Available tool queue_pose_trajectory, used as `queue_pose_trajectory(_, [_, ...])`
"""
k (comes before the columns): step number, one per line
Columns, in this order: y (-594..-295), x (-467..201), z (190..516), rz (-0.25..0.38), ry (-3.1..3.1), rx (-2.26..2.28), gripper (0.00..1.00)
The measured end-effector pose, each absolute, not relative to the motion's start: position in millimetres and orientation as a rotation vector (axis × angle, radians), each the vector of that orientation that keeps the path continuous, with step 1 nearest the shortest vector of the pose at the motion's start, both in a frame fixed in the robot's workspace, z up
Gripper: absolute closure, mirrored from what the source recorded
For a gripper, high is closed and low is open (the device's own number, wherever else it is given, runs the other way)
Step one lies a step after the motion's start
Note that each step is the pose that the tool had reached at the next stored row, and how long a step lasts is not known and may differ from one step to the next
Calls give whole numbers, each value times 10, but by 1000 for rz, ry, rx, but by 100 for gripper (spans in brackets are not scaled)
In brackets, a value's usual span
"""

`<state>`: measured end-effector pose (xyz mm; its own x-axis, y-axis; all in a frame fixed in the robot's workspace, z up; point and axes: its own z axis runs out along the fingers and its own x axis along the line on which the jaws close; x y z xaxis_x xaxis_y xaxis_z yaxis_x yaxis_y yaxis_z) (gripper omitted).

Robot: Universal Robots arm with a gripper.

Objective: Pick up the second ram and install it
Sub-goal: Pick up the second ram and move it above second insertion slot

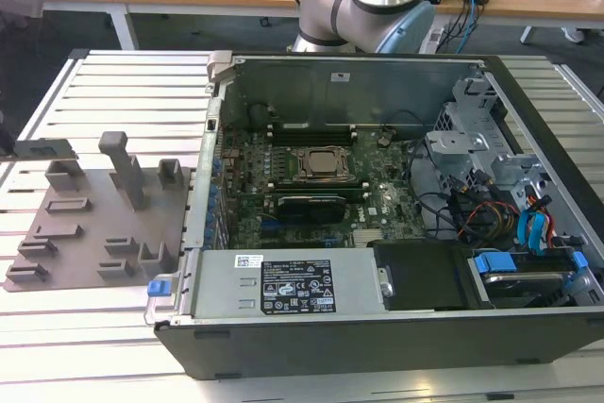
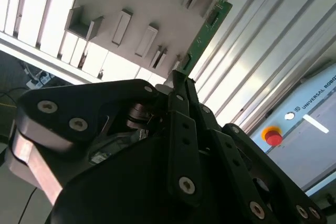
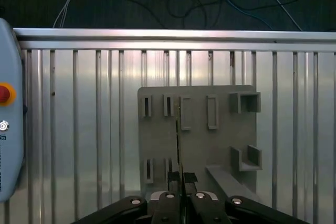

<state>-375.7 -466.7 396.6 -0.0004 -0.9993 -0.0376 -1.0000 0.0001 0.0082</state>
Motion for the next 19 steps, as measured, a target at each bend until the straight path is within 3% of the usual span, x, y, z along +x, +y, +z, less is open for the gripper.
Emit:
queue_pose_trajectory(3, [-4666,-3757,4142,50,2207,-2206,87])
queue_pose_trajectory(9, [-4666,-3688,4157,50,2207,-2206,87])
queue_pose_trajectory(19, [-4666,-2958,4156,51,2207,-2206,87])
